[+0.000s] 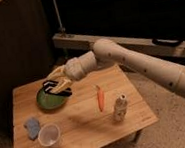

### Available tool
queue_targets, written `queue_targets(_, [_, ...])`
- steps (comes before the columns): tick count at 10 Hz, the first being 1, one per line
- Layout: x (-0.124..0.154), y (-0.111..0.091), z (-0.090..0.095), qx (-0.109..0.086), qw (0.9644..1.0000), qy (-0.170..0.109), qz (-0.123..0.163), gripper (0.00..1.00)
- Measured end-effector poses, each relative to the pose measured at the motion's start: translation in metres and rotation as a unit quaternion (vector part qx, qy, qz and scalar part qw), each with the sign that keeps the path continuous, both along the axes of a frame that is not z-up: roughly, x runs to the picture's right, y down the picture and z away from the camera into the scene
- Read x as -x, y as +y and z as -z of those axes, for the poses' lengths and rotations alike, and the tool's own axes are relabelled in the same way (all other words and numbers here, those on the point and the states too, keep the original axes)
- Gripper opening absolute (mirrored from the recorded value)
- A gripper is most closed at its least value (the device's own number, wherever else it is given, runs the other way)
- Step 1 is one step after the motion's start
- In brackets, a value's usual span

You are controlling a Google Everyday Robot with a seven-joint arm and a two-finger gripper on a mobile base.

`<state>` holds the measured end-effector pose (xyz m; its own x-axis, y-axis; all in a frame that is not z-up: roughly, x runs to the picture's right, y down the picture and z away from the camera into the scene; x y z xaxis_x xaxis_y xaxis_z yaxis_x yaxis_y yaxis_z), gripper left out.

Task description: Place the eraser in the ceramic cup

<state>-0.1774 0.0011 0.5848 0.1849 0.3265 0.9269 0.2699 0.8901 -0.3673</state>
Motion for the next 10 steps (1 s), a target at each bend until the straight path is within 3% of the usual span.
queue_targets(4, [0.028, 0.027, 0.048, 0.012, 0.9985, -0.053, 0.01, 0.0])
queue_targets(7, [0.039, 0.046, 0.063, 0.021, 0.9973, -0.061, 0.035, 0.0])
queue_targets(10, [0.056, 0.08, 0.066, 0.05, 0.9942, -0.074, 0.06, 0.0])
